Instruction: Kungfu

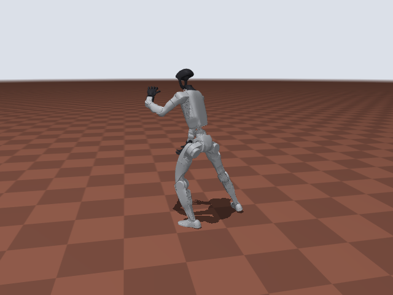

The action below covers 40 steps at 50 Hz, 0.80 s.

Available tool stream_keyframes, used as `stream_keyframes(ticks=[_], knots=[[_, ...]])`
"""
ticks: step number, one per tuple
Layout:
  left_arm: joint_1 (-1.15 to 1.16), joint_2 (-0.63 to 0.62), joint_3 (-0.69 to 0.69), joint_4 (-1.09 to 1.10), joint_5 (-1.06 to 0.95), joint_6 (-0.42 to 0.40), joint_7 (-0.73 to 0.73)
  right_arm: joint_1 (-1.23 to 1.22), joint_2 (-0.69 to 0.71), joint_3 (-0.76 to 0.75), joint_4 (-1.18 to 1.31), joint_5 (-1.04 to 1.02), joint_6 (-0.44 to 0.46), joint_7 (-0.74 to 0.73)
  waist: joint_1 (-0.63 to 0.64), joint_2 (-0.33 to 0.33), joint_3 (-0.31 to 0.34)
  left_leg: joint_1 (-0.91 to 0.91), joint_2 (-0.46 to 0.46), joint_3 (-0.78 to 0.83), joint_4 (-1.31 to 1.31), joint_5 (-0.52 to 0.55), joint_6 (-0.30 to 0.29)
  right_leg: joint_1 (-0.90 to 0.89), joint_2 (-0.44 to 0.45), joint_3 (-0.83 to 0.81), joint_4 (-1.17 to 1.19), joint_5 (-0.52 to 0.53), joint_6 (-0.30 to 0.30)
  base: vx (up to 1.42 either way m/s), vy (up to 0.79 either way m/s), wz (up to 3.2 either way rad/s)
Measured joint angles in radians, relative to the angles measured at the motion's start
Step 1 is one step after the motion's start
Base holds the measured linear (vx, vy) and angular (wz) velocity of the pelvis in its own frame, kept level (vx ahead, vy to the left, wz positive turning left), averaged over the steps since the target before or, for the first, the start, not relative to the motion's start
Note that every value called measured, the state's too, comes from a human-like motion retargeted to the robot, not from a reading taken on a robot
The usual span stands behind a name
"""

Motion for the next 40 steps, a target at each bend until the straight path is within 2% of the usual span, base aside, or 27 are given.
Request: stream_keyframes(ticks=[4,7,10,15,20,23,25,28,30,32,35,37,40], knots=[[0.043,-0.012,0.039,0.006,0.009,0.008,-0.001,0.030,0.024,0.061,-0.034,-0.101,-0.027,-0.016,0.015,-0.005,-0.009,0.006,0.034,-0.003,-0.025,0.016,-0.002,0.000,-0.001,-0.113,0.038,0.010,-0.117,0.04,-0.08,-0.37],[0.094,-0.037,0.088,0.008,0.006,0.024,0.025,0.052,0.034,0.086,-0.081,-0.170,-0.065,-0.046,0.021,-0.010,-0.015,0.017,0.057,-0.002,-0.039,0.028,-0.007,0.002,0.007,-0.150,0.049,0.010,-0.153,0.01,-0.13,-0.38],[0.157,-0.078,0.148,0.024,-0.040,0.031,0.035,0.072,0.046,0.100,-0.171,-0.241,-0.093,-0.063,0.009,-0.014,-0.018,0.038,0.067,-0.007,-0.060,0.043,-0.017,0.001,0.018,-0.132,0.053,0.005,-0.141,0.00,-0.18,-0.20],[0.279,-0.170,0.243,0.057,-0.186,0.015,-0.029,0.046,0.050,0.124,-0.385,-0.218,-0.051,-0.006,-0.020,-0.023,-0.024,0.095,0.090,-0.004,-0.122,0.078,-0.040,0.003,0.037,-0.126,0.060,-0.018,-0.088,-0.08,-0.33,-0.26],[0.418,-0.292,0.355,0.108,-0.309,0.027,-0.119,-0.067,0.025,0.134,-0.662,-0.125,-0.042,-0.013,-0.047,-0.023,-0.028,0.206,0.134,0.024,-0.248,0.135,-0.078,-0.018,0.062,-0.090,0.115,-0.089,-0.008,-0.14,-0.50,-0.52],[0.519,-0.393,0.422,0.171,-0.373,0.072,-0.155,-0.141,-0.019,0.169,-0.871,-0.096,-0.067,-0.033,-0.070,-0.013,-0.035,0.318,0.186,0.066,-0.374,0.192,-0.111,-0.062,0.097,-0.032,0.205,-0.157,-0.007,-0.06,-0.50,-0.87],[0.592,-0.471,0.454,0.226,-0.457,0.118,-0.173,-0.185,-0.070,0.196,-1.032,-0.087,-0.094,-0.066,-0.089,-0.019,-0.037,0.403,0.212,0.118,-0.461,0.235,-0.134,-0.108,0.119,0.036,0.279,-0.205,-0.010,-0.01,-0.60,-1.00],[0.705,-0.574,0.485,0.346,-0.693,0.217,-0.254,-0.231,-0.188,0.203,-1.288,-0.121,-0.171,-0.137,-0.138,-0.026,-0.069,0.494,0.248,0.176,-0.565,0.297,-0.152,-0.151,0.167,0.088,0.359,-0.282,-0.012,0.12,-0.70,-0.76],[0.776,-0.612,0.515,0.456,-0.920,0.308,-0.385,-0.246,-0.289,0.182,-1.453,-0.176,-0.214,-0.194,-0.178,-0.028,-0.105,0.525,0.269,0.190,-0.616,0.332,-0.165,-0.191,0.191,0.095,0.425,-0.331,-0.029,0.20,-0.83,-0.54],[0.836,-0.618,0.543,0.586,-1.174,0.434,-0.566,-0.246,-0.393,0.122,-1.589,-0.243,-0.261,-0.254,-0.233,-0.025,-0.139,0.537,0.290,0.219,-0.652,0.357,-0.169,-0.227,0.201,0.079,0.488,-0.377,-0.041,0.15,-0.82,-0.25],[0.891,-0.608,0.593,0.770,-1.524,0.651,-0.832,-0.213,-0.558,-0.014,-1.756,-0.305,-0.346,-0.386,-0.331,-0.002,-0.159,0.529,0.337,0.280,-0.682,0.382,-0.170,-0.268,0.223,0.045,0.567,-0.446,-0.061,0.06,-0.75,-0.02],[0.897,-0.608,0.638,0.851,-1.712,0.743,-0.901,-0.135,-0.664,-0.156,-1.880,-0.303,-0.424,-0.487,-0.378,0.004,-0.153,0.511,0.357,0.268,-0.675,0.392,-0.176,-0.299,0.236,0.043,0.605,-0.476,-0.070,-0.06,-0.52,-0.19],[0.890,-0.609,0.684,0.934,-1.897,0.741,-0.860,0.045,-0.752,-0.442,-2.106,-0.291,-0.518,-0.596,-0.434,0.015,-0.142,0.485,0.374,0.253,-0.664,0.402,-0.179,-0.353,0.244,0.048,0.659,-0.516,-0.089,-0.08,-0.50,-0.26]])
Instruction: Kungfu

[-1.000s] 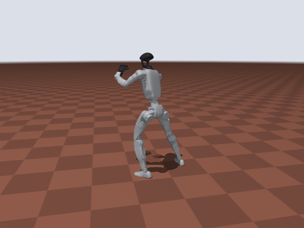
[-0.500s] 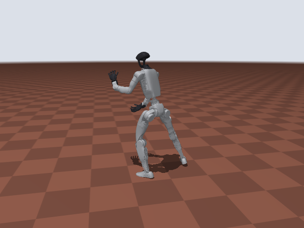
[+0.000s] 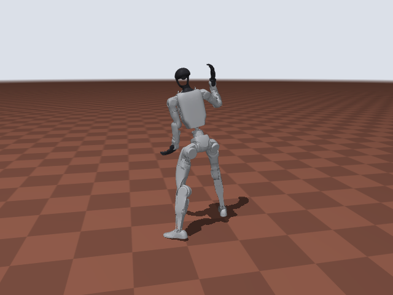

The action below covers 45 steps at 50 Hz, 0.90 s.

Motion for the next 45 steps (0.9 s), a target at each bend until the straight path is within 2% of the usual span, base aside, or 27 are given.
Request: stream_keyframes(ticks=[3,5,7,10,12,15,18,22,28,30,33,36,41,43,45], knots=[[-0.001,0.037,-0.022,0.073,0.002,-0.014,0.057,0.153,-0.008,-0.264,-0.189,-0.121,0.006,-0.004,-0.008,-0.001,0.008,0.016,-0.009,0.031,-0.008,0.006,-0.009,-0.049,0.002,0.030,0.033,-0.020,-0.018,-0.16,-0.10,-0.51],[-0.001,0.068,-0.044,0.106,0.068,-0.006,0.056,0.226,-0.001,-0.371,-0.260,-0.283,0.038,-0.048,-0.011,0.001,0.014,0.024,-0.016,0.019,-0.005,0.001,-0.017,-0.071,0.009,0.050,0.044,-0.022,-0.026,-0.14,-0.08,-0.52],[-0.002,0.095,-0.053,0.119,0.135,0.004,0.048,0.275,-0.003,-0.390,-0.280,-0.512,0.083,-0.215,-0.023,0.003,0.012,0.023,-0.039,-0.008,0.002,-0.035,-0.024,-0.088,0.008,0.072,0.039,-0.012,-0.029,-0.08,0.07,-0.38],[-0.001,0.113,-0.053,0.112,0.194,0.009,0.035,0.319,-0.018,-0.340,-0.257,-0.764,0.091,-0.446,-0.027,0.007,0.006,0.024,-0.092,-0.116,0.023,-0.126,-0.024,-0.104,0.018,0.115,0.013,0.021,-0.032,-0.02,0.17,-0.59],[-0.005,0.118,-0.050,0.099,0.216,0.015,0.021,0.325,-0.023,-0.291,-0.237,-0.760,0.072,-0.481,-0.005,-0.002,0.008,0.037,-0.135,-0.192,0.039,-0.173,-0.024,-0.113,0.032,0.158,-0.017,0.059,-0.033,-0.03,0.26,-0.99],[-0.010,0.127,-0.052,0.079,0.253,0.022,0.001,0.308,-0.027,-0.227,-0.222,-0.596,0.049,-0.392,0.022,-0.024,0.005,0.051,-0.207,-0.246,0.054,-0.216,-0.024,-0.134,0.025,0.223,-0.065,0.118,-0.024,-0.09,0.39,-0.87],[0.001,0.140,-0.059,0.067,0.305,0.022,-0.012,0.285,-0.038,-0.186,-0.207,-0.488,0.019,-0.322,0.020,-0.024,0.006,0.061,-0.227,-0.217,0.054,-0.228,-0.024,-0.138,0.014,0.243,-0.113,0.168,-0.011,-0.08,0.33,-0.59],[0.035,0.167,-0.057,0.076,0.401,0.025,-0.028,0.267,-0.042,-0.124,-0.175,-0.506,0.026,-0.337,-0.004,-0.023,0.013,0.072,-0.243,-0.164,0.061,-0.259,-0.024,-0.128,0.010,0.275,-0.208,0.244,0.019,-0.10,0.35,-0.62],[0.115,0.215,-0.057,0.160,0.576,-0.002,0.002,0.238,-0.068,0.011,-0.160,-0.493,0.033,-0.320,-0.001,-0.015,0.059,0.136,-0.245,-0.078,0.055,-0.286,-0.024,-0.055,0.082,0.343,-0.423,0.367,0.055,-0.14,0.26,-1.11],[0.146,0.229,-0.058,0.199,0.623,-0.020,0.032,0.221,-0.080,0.047,-0.151,-0.455,0.033,-0.290,-0.009,-0.008,0.065,0.148,-0.244,-0.044,0.048,-0.291,-0.024,-0.043,0.070,0.287,-0.471,0.381,0.025,-0.14,0.22,-1.06],[0.177,0.245,-0.049,0.261,0.677,-0.033,0.064,0.200,-0.100,0.078,-0.130,-0.416,0.036,-0.269,-0.017,0.007,0.070,0.147,-0.241,-0.012,0.046,-0.296,-0.024,-0.031,0.026,0.121,-0.506,0.383,-0.051,-0.14,0.13,-1.01],[0.193,0.261,-0.038,0.321,0.724,-0.038,0.102,0.198,-0.147,0.081,-0.072,-0.428,0.032,-0.274,-0.009,0.008,0.068,0.152,-0.245,0.022,0.039,-0.295,-0.024,-0.026,-0.017,-0.020,-0.505,0.389,-0.093,-0.09,0.01,-0.91],[0.222,0.279,-0.051,0.372,0.796,-0.056,0.181,0.173,-0.315,0.121,0.156,-0.693,0.029,-0.316,-0.021,0.007,0.037,0.166,-0.261,0.059,0.015,-0.272,-0.024,-0.069,-0.065,-0.084,-0.428,0.397,-0.096,0.03,-0.18,-0.45],[0.236,0.282,-0.059,0.370,0.835,-0.057,0.194,0.129,-0.398,0.159,0.259,-0.901,0.018,-0.353,-0.041,0.010,0.023,0.167,-0.268,0.061,0.005,-0.254,-0.024,-0.113,-0.069,-0.037,-0.369,0.384,-0.099,0.08,-0.30,-0.03],[0.251,0.289,-0.068,0.363,0.876,-0.054,0.190,0.071,-0.490,0.205,0.343,-1.210,0.021,-0.431,-0.070,0.017,0.013,0.170,-0.271,0.069,-0.005,-0.227,-0.024,-0.150,-0.076,0.002,-0.305,0.361,-0.096,0.09,-0.38,0.22]])
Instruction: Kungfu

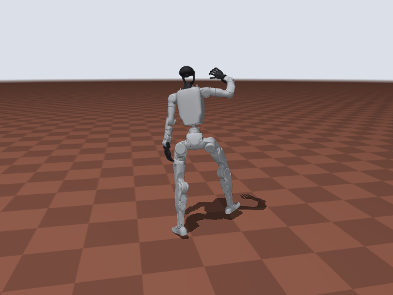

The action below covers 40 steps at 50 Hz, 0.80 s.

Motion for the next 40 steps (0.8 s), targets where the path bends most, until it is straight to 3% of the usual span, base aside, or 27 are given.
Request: stream_keyframes(ticks=[3,5,8,10,13,15,17,18,20,23,26,29,35,40], knots=[[0.024,0.027,-0.018,-0.014,0.069,0.008,-0.013,-0.098,-0.121,0.061,0.080,-0.546,0.131,-0.134,-0.061,0.007,-0.021,-0.005,-0.002,-0.007,-0.009,0.076,0.000,-0.047,-0.011,0.045,0.090,-0.039,0.006,0.13,-0.49,0.47],[0.046,0.055,-0.028,-0.027,0.136,0.009,-0.018,-0.153,-0.170,0.092,0.112,-0.762,0.224,-0.218,-0.089,0.003,-0.041,0.003,0.003,-0.006,-0.013,0.154,0.000,-0.070,0.003,0.083,0.146,-0.099,0.007,0.24,-0.79,0.34],[0.084,0.117,-0.053,-0.031,0.269,-0.002,-0.016,-0.217,-0.198,0.153,0.169,-0.759,0.137,-0.322,-0.115,-0.003,-0.080,0.017,0.065,-0.008,0.005,0.330,0.000,-0.069,0.067,0.097,0.206,-0.209,-0.015,0.33,-0.86,0.07],[0.114,0.170,-0.070,-0.022,0.368,-0.008,-0.004,-0.268,-0.202,0.210,0.206,-0.700,0.035,-0.334,-0.100,-0.009,-0.090,0.046,0.175,-0.041,0.066,0.464,0.000,-0.002,0.162,0.071,0.209,-0.288,-0.039,0.46,-0.98,-0.63],[0.115,0.212,-0.099,-0.019,0.510,-0.013,0.034,-0.344,-0.227,0.267,0.219,-0.719,0.056,-0.358,-0.043,-0.090,-0.096,-0.047,0.212,-0.202,0.333,0.584,0.159,0.082,0.222,0.120,0.146,-0.318,-0.047,0.40,-0.98,-0.99],[0.120,0.216,-0.103,-0.020,0.604,-0.027,0.063,-0.388,-0.224,0.300,0.221,-0.759,0.101,-0.403,0.023,-0.146,-0.096,-0.130,0.146,-0.362,0.525,0.497,0.099,0.136,0.266,0.163,0.092,-0.314,-0.054,0.30,-0.61,-1.84],[0.139,0.203,-0.101,-0.023,0.683,-0.044,0.092,-0.438,-0.205,0.348,0.226,-0.760,0.094,-0.427,0.094,-0.206,-0.093,-0.204,0.005,-0.479,0.676,0.377,0.019,0.190,0.292,0.226,0.035,-0.298,-0.050,0.33,-0.47,-2.22],[0.152,0.195,-0.097,-0.023,0.717,-0.050,0.109,-0.468,-0.187,0.380,0.229,-0.751,0.083,-0.430,0.123,-0.233,-0.095,-0.230,-0.060,-0.485,0.718,0.335,0.005,0.213,0.296,0.258,0.011,-0.290,-0.045,0.34,-0.33,-2.03],[0.186,0.176,-0.087,-0.013,0.762,-0.061,0.146,-0.537,-0.145,0.453,0.235,-0.737,0.069,-0.429,0.147,-0.250,-0.094,-0.293,-0.089,-0.465,0.791,0.231,0.000,0.279,0.321,0.273,-0.047,-0.274,-0.047,0.36,-0.30,-1.55],[0.237,0.145,-0.065,0.015,0.781,-0.063,0.193,-0.649,-0.088,0.562,0.243,-0.755,0.067,-0.432,0.162,-0.241,-0.077,-0.382,-0.047,-0.354,0.818,0.118,0.103,0.385,0.371,0.287,-0.132,-0.253,-0.055,0.41,-0.33,-1.35],[0.288,0.110,-0.033,0.035,0.789,-0.059,0.200,-0.758,-0.045,0.673,0.261,-0.756,0.059,-0.432,0.196,-0.234,-0.051,-0.468,-0.112,-0.386,0.741,0.054,0.136,0.483,0.431,0.341,-0.201,-0.242,-0.076,0.44,-0.28,-1.69],[0.333,0.090,0.001,0.045,0.793,-0.042,0.177,-0.832,-0.012,0.745,0.272,-0.755,0.051,-0.432,0.250,-0.235,-0.018,-0.530,-0.156,-0.424,0.588,0.053,0.159,0.572,0.497,0.422,-0.243,-0.244,-0.108,0.37,-0.21,-1.96],[0.390,0.074,0.043,0.071,0.792,-0.002,0.163,-0.918,0.043,0.830,0.275,-0.746,0.032,-0.435,0.353,-0.228,0.041,-0.591,-0.144,-0.440,0.237,0.070,0.263,0.722,0.589,0.570,-0.252,-0.272,-0.133,0.48,-0.18,-1.98],[0.406,0.072,0.039,0.079,0.800,0.034,0.169,-0.957,0.085,0.875,0.276,-0.729,-0.004,-0.408,0.402,-0.229,0.072,-0.573,-0.163,-0.524,0.030,0.056,0.273,0.839,0.633,0.705,-0.237,-0.295,-0.142,0.61,-0.09,-1.70]])
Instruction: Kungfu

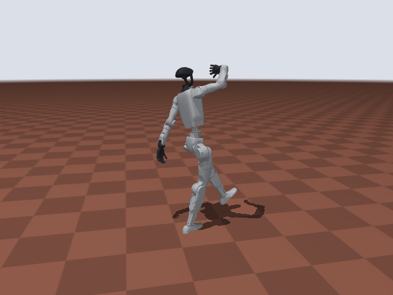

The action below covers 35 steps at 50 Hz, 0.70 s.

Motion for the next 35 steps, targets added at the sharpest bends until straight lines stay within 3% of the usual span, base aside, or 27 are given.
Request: stream_keyframes(ticks=[5,7,10,13,14,15,17,18,20,22,25,27,30,35], knots=[[-0.063,0.035,-0.063,0.026,0.016,0.075,0.043,-0.006,0.008,0.028,0.001,-0.009,-0.024,0.001,0.031,0.000,-0.008,0.022,-0.035,-0.117,0.139,-0.028,0.004,0.092,0.010,0.089,0.028,-0.007,0.039,0.74,0.05,-1.28],[-0.112,0.052,-0.100,0.039,0.025,0.092,0.108,-0.002,0.008,0.030,-0.003,-0.016,-0.037,0.005,0.050,-0.005,-0.022,0.042,-0.047,-0.126,0.158,0.064,-0.011,0.129,0.002,0.124,0.041,0.001,0.082,0.84,0.14,-1.33],[-0.208,0.077,-0.187,0.065,0.010,0.123,0.218,0.021,0.040,0.028,-0.026,-0.030,-0.044,0.008,0.044,-0.037,-0.103,-0.016,-0.061,-0.086,0.262,0.181,-0.067,0.103,-0.050,0.155,0.095,0.033,0.199,0.78,0.24,-1.34],[-0.401,0.091,-0.280,0.083,0.045,0.177,0.289,-0.001,0.098,0.064,-0.030,-0.035,-0.053,-0.005,0.036,-0.017,-0.118,-0.022,-0.043,-0.038,0.337,0.113,-0.058,0.086,-0.117,0.114,0.098,0.119,0.371,0.49,0.27,-0.99],[-0.477,0.111,-0.304,0.074,0.082,0.187,0.311,-0.008,0.111,0.073,-0.023,-0.039,-0.057,-0.004,0.036,-0.003,-0.112,-0.026,0.005,-0.033,0.380,0.074,-0.075,0.087,-0.083,0.064,0.103,0.134,0.391,0.30,-0.40,-0.52],[-0.552,0.139,-0.326,0.061,0.126,0.191,0.332,-0.014,0.122,0.081,-0.014,-0.045,-0.060,-0.001,0.036,0.012,-0.103,-0.032,0.069,-0.041,0.433,0.033,-0.104,0.088,-0.025,0.000,0.114,0.143,0.391,0.37,-0.70,-0.74],[-0.690,0.184,-0.348,0.006,0.245,0.162,0.385,-0.036,0.136,0.106,-0.001,-0.058,-0.073,0.021,0.074,0.013,-0.096,-0.041,0.117,-0.068,0.468,0.004,-0.132,0.052,-0.003,-0.102,0.154,0.126,0.391,0.25,-0.45,-1.33],[-0.775,0.213,-0.372,-0.018,0.306,0.151,0.413,-0.053,0.142,0.119,0.008,-0.063,-0.078,0.032,0.092,0.017,-0.096,-0.048,0.132,-0.066,0.472,0.001,-0.125,0.020,-0.032,-0.171,0.170,0.122,0.391,0.05,0.23,-1.63],[-0.965,0.278,-0.434,-0.059,0.398,0.167,0.478,-0.081,0.159,0.136,0.027,-0.077,-0.079,0.047,0.114,0.034,-0.123,-0.071,0.150,-0.030,0.454,0.002,-0.079,-0.042,-0.168,-0.403,0.146,0.141,0.391,0.00,0.71,-1.43],[-1.136,0.314,-0.476,-0.127,0.444,0.190,0.549,-0.096,0.181,0.149,0.040,-0.091,-0.070,0.050,0.112,0.017,-0.151,-0.077,0.127,0.025,0.434,-0.003,-0.043,-0.053,-0.291,-0.623,0.064,0.249,0.391,-0.01,0.39,-0.89],[-1.355,0.306,-0.511,-0.284,0.429,0.198,0.656,-0.123,0.221,0.157,0.052,-0.111,-0.054,0.049,0.114,-0.019,-0.158,-0.061,0.103,0.072,0.417,-0.020,-0.031,-0.063,-0.352,-0.813,-0.006,0.333,0.391,0.02,0.11,-0.73],[-1.492,0.312,-0.555,-0.379,0.344,0.176,0.717,-0.156,0.256,0.167,0.060,-0.127,-0.035,0.053,0.124,-0.016,-0.152,-0.040,0.122,0.088,0.400,-0.034,-0.039,-0.065,-0.366,-0.931,0.009,0.302,0.391,0.02,0.15,-0.77],[-1.658,0.286,-0.587,-0.511,0.229,0.138,0.785,-0.186,0.309,0.188,0.070,-0.131,-0.030,0.086,0.099,-0.026,-0.133,0.053,0.064,0.145,0.381,-0.097,-0.024,0.015,-0.458,-1.032,-0.012,0.276,0.377,0.10,0.24,-0.36],[-1.887,0.306,-0.701,-0.718,0.087,0.115,0.794,-0.236,0.368,0.209,0.065,-0.124,-0.015,0.116,0.098,-0.013,-0.139,0.132,0.109,0.250,0.357,-0.125,-0.043,-0.004,-0.492,-0.969,-0.019,0.252,0.365,-0.02,0.03,-0.99]])
